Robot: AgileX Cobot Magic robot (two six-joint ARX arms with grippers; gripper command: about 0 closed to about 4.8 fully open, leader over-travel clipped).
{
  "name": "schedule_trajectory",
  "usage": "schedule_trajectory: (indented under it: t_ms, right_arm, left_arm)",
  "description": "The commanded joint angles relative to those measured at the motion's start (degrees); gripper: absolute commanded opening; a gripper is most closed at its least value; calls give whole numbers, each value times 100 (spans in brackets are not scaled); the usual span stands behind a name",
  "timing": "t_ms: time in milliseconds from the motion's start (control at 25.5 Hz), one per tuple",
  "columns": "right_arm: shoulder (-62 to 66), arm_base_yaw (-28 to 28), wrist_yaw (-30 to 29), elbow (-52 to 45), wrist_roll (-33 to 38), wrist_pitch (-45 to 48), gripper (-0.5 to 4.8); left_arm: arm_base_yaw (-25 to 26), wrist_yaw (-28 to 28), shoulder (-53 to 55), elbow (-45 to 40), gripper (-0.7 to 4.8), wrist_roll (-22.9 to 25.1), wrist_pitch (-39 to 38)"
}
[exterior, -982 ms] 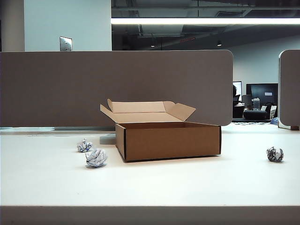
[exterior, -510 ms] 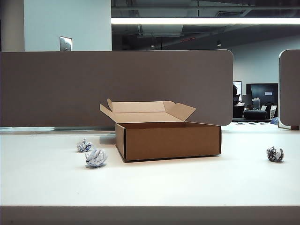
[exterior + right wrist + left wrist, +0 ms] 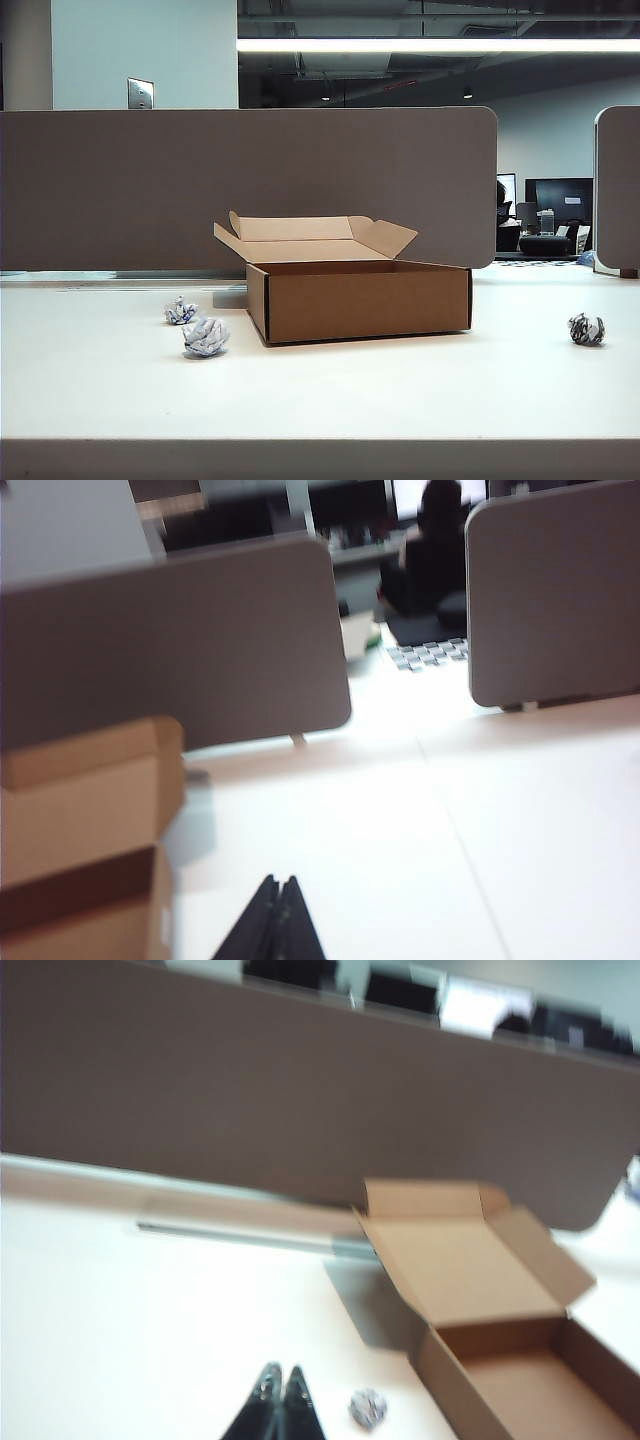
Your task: Pick up all the paper balls on the table and put them in the paper box.
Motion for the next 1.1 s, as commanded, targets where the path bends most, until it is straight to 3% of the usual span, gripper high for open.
schedule_trajectory:
  t_ms: [39, 236, 314, 510, 668, 825, 1021, 1099]
  right_arm:
    - [1241, 2, -142, 702, -273, 46, -5]
    - [2452, 87, -463, 1204, -352, -160, -5]
    - [3316, 284, -457, 1464, -909, -354, -5]
    - [4430, 409, -459, 1600, -1161, -428, 7]
    - [4940, 409, -531, 1600, -1158, -420, 133]
    - [5337, 404, -763, 1600, -1110, -354, 265]
    - [5772, 409, -713, 1600, -774, -249, 285]
    - [5923, 411, -658, 1600, -772, -208, 311]
  left_arm:
    - [11, 544, 1117, 538, -5, 188, 17]
    - [11, 752, 2315, 986, -5, 210, 55]
    - [4, 1416, 3132, 1237, -5, 203, 63]
    - [-173, 2476, 4151, 1423, -2, 286, 101]
    - [-516, 2704, 4487, 1423, 94, 824, 105]
    - [-975, 2695, 4750, 1423, 165, 1676, 90]
    - [-1517, 2380, 5272, 1423, 195, 2496, -26]
    - [-1587, 2356, 5464, 1423, 247, 2625, -48]
